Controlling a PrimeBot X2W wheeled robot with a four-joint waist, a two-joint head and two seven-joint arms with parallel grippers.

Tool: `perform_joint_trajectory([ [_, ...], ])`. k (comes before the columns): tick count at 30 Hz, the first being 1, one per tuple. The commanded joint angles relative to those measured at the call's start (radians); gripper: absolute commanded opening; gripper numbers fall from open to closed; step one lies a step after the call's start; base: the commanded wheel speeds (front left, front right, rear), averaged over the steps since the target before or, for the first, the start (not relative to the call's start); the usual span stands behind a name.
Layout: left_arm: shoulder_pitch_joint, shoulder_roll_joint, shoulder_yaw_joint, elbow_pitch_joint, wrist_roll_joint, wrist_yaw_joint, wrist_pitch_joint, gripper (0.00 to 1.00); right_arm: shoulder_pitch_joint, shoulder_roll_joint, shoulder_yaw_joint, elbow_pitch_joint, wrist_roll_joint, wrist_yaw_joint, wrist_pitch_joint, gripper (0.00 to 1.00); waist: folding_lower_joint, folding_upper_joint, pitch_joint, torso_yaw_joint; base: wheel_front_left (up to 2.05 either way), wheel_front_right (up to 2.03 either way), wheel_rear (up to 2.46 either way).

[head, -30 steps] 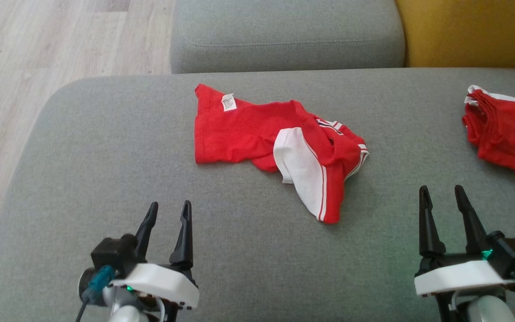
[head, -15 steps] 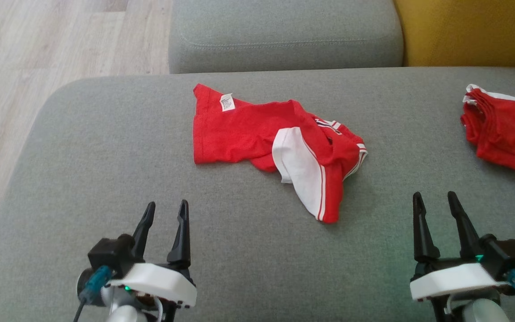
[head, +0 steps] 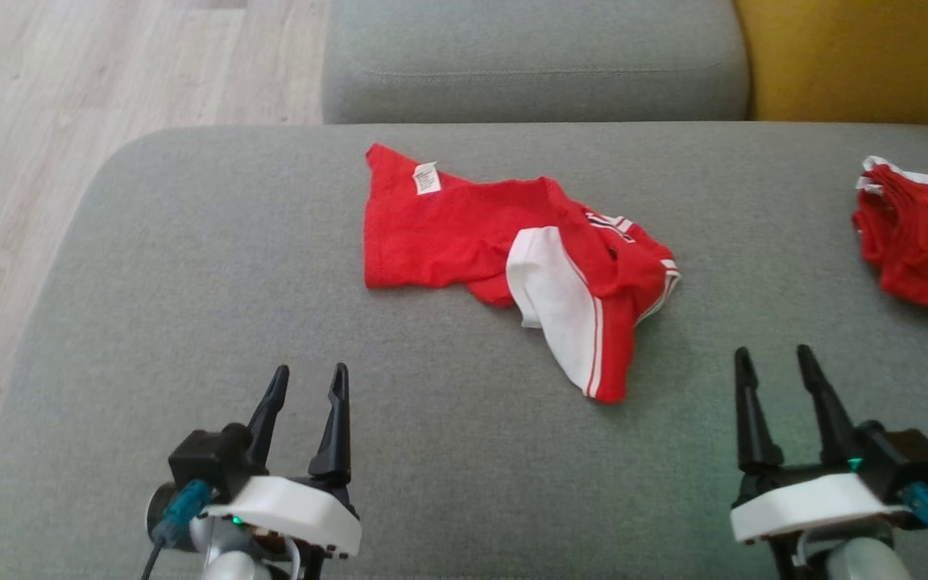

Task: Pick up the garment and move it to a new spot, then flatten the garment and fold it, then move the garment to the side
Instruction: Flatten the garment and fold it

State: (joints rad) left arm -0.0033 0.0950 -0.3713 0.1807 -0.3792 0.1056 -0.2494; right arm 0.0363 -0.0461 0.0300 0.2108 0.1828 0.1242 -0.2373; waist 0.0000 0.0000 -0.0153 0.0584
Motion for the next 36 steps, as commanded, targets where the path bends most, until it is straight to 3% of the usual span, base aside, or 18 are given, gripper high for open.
perform_joint_trajectory([
  [1, -0.031, 0.000, 0.042, -0.027, 0.007, -0.002, -0.012, 1.00, -0.028, -0.004, 0.038, -0.029, -0.010, 0.007, 0.004, 1.00, 0.0000, 0.0000, 0.008, 0.013, 0.00, 0.00, 0.00],
  [11, -0.072, -0.021, 0.035, -0.027, 0.017, -0.012, -0.012, 1.00, -0.185, -0.004, 0.172, 0.096, -0.098, 0.007, 0.052, 1.00, 0.0000, 0.0000, 0.106, 0.146, 0.00, 0.00, 0.00],
  [18, -0.094, -0.036, 0.040, -0.027, 0.015, -0.016, -0.012, 1.00, -0.330, -0.004, 0.108, 0.363, -0.241, 0.007, 0.083, 1.00, 0.0000, 0.0000, 0.171, 0.255, 0.00, 0.00, 0.00],
  [23, -0.093, -0.041, 0.044, -0.030, 0.014, -0.016, -0.012, 1.00, -0.373, -0.004, 0.041, 0.471, -0.308, 0.007, 0.080, 1.00, 0.0000, 0.0000, 0.187, 0.283, 0.00, 0.00, 0.00],
  [24, -0.093, -0.042, 0.045, -0.030, 0.014, -0.016, -0.012, 1.00, -0.381, -0.004, 0.033, 0.492, -0.319, 0.007, 0.077, 0.84, 0.0000, 0.0000, 0.189, 0.285, 0.00, 0.00, 0.00],
  [25, -0.092, -0.042, 0.046, -0.031, 0.014, -0.016, -0.012, 1.00, -0.388, -0.004, 0.024, 0.511, -0.330, 0.007, 0.074, 0.51, 0.0000, 0.0000, 0.190, 0.287, 0.00, 0.00, 0.00],
  [26, -0.092, -0.043, 0.046, -0.031, 0.015, -0.016, -0.012, 1.00, -0.395, -0.004, 0.017, 0.527, -0.341, 0.007, 0.070, 0.35, 0.0000, 0.0000, 0.191, 0.287, 0.00, 0.00, 0.00],
  [27, -0.092, -0.043, 0.048, -0.031, 0.015, -0.015, -0.012, 1.00, -0.401, -0.004, 0.011, 0.540, -0.347, 0.007, 0.062, 0.00, 0.0000, 0.0000, 0.191, 0.286, 0.00, 0.00, 0.00],
  [31, -0.089, -0.044, 0.053, -0.032, 0.018, -0.015, -0.012, 1.00, -0.421, -0.004, 0.007, 0.538, -0.333, 0.007, 0.014, 0.00, 0.0000, 0.0000, 0.187, 0.262, 0.00, 0.00, 0.00],
  [36, -0.079, -0.044, 0.057, -0.029, 0.025, -0.017, -0.012, 1.00, -0.392, -0.004, 0.093, 0.430, -0.284, 0.007, -0.017, 0.00, 0.0000, 0.0000, 0.163, 0.199, 0.00, 0.00, 0.00],
])
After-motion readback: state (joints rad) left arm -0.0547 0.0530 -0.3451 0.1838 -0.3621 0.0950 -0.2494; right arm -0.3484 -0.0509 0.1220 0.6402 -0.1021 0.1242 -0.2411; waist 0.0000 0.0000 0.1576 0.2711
